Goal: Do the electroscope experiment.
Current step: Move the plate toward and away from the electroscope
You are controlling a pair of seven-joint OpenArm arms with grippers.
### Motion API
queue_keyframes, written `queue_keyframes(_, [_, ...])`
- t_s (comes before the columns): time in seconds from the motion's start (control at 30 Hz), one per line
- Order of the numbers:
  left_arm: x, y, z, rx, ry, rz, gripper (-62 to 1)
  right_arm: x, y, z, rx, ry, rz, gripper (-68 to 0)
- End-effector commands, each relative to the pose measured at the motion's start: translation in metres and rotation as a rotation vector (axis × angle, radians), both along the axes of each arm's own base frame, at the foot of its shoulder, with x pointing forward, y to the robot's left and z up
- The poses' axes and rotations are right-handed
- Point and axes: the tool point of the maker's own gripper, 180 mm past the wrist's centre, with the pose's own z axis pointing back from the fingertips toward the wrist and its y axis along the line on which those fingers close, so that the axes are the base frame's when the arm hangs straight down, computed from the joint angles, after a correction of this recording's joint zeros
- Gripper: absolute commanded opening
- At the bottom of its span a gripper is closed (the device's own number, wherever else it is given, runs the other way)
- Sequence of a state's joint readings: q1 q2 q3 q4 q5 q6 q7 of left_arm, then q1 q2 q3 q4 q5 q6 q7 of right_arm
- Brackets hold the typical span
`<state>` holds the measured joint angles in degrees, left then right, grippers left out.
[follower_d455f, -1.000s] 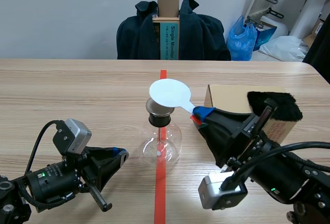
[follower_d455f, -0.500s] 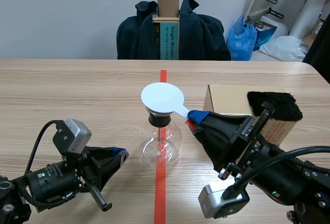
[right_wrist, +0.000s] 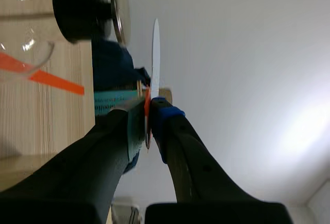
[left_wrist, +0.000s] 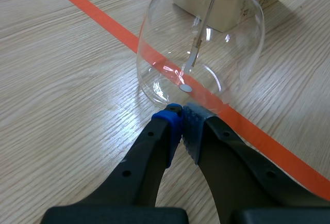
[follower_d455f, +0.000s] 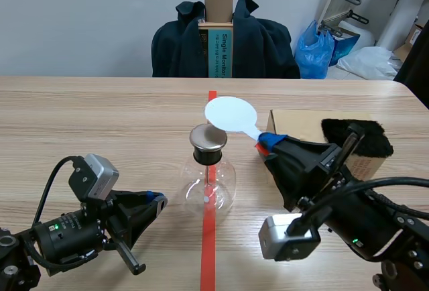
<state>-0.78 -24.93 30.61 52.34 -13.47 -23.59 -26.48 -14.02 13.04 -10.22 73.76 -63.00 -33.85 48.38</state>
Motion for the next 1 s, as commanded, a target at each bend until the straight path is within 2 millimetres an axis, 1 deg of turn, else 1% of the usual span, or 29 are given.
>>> queue_keyframes(0.0, [0.005,-0.002,0.012,-0.031,-0.034,0.004,-58.2,0.012,-0.010,0.014,0.001,-0.051,-0.050,-66.9])
queue_keyframes(0.2, [0.005,-0.002,0.012,-0.030,-0.034,0.004,-58.2,0.034,-0.041,0.015,0.010,-0.040,-0.242,-66.9])
queue_keyframes(0.3, [0.005,-0.002,0.012,-0.030,-0.034,0.004,-58.2,0.041,-0.059,0.022,0.020,-0.052,-0.328,-66.9])
queue_keyframes(0.4, [0.005,-0.002,0.012,-0.031,-0.034,0.004,-58.2,0.045,-0.078,0.042,0.046,-0.093,-0.407,-66.9])
queue_keyframes(0.5, [0.005,-0.002,0.012,-0.031,-0.035,0.004,-58.2,0.043,-0.092,0.064,0.068,-0.141,-0.447,-66.9])
queue_keyframes(0.6, [0.005,-0.002,0.012,-0.031,-0.035,0.005,-58.2,0.040,-0.103,0.084,0.085,-0.187,-0.480,-66.9])
queue_keyframes(0.77, [0.005,0.001,0.013,-0.025,-0.040,0.001,-58.2,0.033,-0.116,0.115,0.115,-0.255,-0.514,-66.9])
queue_keyframes(0.87, [0.000,0.008,0.022,-0.037,-0.072,-0.008,-58.2,0.027,-0.124,0.131,0.135,-0.291,-0.534,-66.9])
queue_keyframes(0.97, [-0.016,0.016,0.040,-0.067,-0.121,-0.038,-58.2,0.020,-0.131,0.147,0.153,-0.323,-0.553,-66.9])
